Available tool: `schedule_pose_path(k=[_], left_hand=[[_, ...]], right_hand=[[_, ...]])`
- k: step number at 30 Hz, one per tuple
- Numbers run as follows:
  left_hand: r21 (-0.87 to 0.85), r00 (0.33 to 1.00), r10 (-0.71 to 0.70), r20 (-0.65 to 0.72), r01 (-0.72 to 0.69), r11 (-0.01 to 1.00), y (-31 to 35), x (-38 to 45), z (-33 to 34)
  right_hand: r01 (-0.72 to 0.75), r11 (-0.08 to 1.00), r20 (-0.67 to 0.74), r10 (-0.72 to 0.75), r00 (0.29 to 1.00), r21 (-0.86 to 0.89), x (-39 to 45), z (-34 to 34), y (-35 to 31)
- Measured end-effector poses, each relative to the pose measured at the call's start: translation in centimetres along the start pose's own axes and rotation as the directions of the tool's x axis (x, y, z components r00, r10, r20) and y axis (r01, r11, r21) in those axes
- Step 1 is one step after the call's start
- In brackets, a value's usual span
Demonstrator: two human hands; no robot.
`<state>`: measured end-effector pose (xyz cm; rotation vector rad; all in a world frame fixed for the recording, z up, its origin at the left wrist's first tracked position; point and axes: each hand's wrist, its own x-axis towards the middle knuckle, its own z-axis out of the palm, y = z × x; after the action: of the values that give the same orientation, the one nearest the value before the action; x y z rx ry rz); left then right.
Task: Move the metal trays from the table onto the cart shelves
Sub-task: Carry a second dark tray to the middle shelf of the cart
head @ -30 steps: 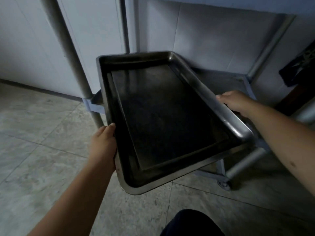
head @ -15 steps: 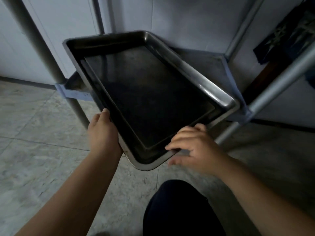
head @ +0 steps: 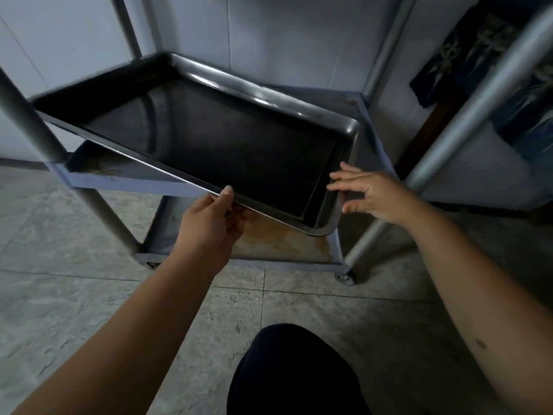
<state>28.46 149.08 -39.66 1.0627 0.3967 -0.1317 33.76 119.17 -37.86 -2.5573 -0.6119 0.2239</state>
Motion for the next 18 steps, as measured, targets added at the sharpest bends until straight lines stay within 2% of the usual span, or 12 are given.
schedule_pose_path(k=[2,5,7,9,11,12,13,14,15,16,17,18], left_hand=[[-0.040,1.000,-0.016,-0.017,0.015,0.999,-0.2,0.6,0.9],[-0.084,0.999,-0.021,-0.035,0.018,0.996,-1.1,1.5,2.5],[-0.078,1.000,-0.014,-0.025,0.012,0.997,-1.7,1.6,4.0],[-0.047,0.998,-0.044,0.043,0.046,0.998,-2.0,1.5,5.2],[0.132,0.984,-0.080,0.158,0.059,0.990,-1.8,1.5,5.3],[0.352,0.978,-0.042,0.205,-0.034,0.935,-1.5,1.6,4.8],[0.598,0.963,0.079,0.257,-0.223,0.770,-1.1,1.9,4.0],[0.753,0.897,0.268,0.350,-0.440,0.489,-0.7,2.5,3.1],[0.776,0.759,0.430,0.489,-0.604,0.183,0.0,3.1,2.2],[0.732,0.613,0.486,0.623,-0.676,-0.087,0.6,3.8,1.5],[0.674,0.509,0.474,0.719,-0.678,-0.295,1.4,4.8,0.8],[0.636,0.472,0.435,0.767,-0.651,-0.415,2.1,5.8,0.3]], right_hand=[[-0.072,0.997,0.003,0.072,0.997,-0.041,-0.4,-0.9,-0.3],[0.047,0.999,-0.198,-0.046,0.979,-0.001,-1.9,0.2,-3.3],[0.050,0.992,-0.255,-0.078,0.964,-0.115,-1.9,2.4,-5.5],[0.013,0.970,-0.311,-0.090,0.946,-0.242,-0.9,4.1,-6.4],[0.019,0.966,-0.395,-0.124,0.910,-0.259,0.3,4.3,-5.8],[0.015,0.973,-0.432,-0.117,0.894,-0.232,0.7,4.0,-5.2],[0.011,0.978,-0.454,-0.106,0.885,-0.207,0.9,3.6,-4.8],[0.013,0.981,-0.455,-0.101,0.885,-0.193,0.9,3.4,-4.3],[0.018,0.979,-0.439,-0.108,0.892,-0.204,0.8,3.3,-4.0],[0.027,0.971,-0.416,-0.127,0.900,-0.238,0.7,3.4,-3.7],[0.043,0.960,-0.403,-0.156,0.902,-0.276,0.7,3.6,-3.6],[0.054,0.948,-0.398,-0.183,0.899,-0.314,0.8,3.7,-3.3]])
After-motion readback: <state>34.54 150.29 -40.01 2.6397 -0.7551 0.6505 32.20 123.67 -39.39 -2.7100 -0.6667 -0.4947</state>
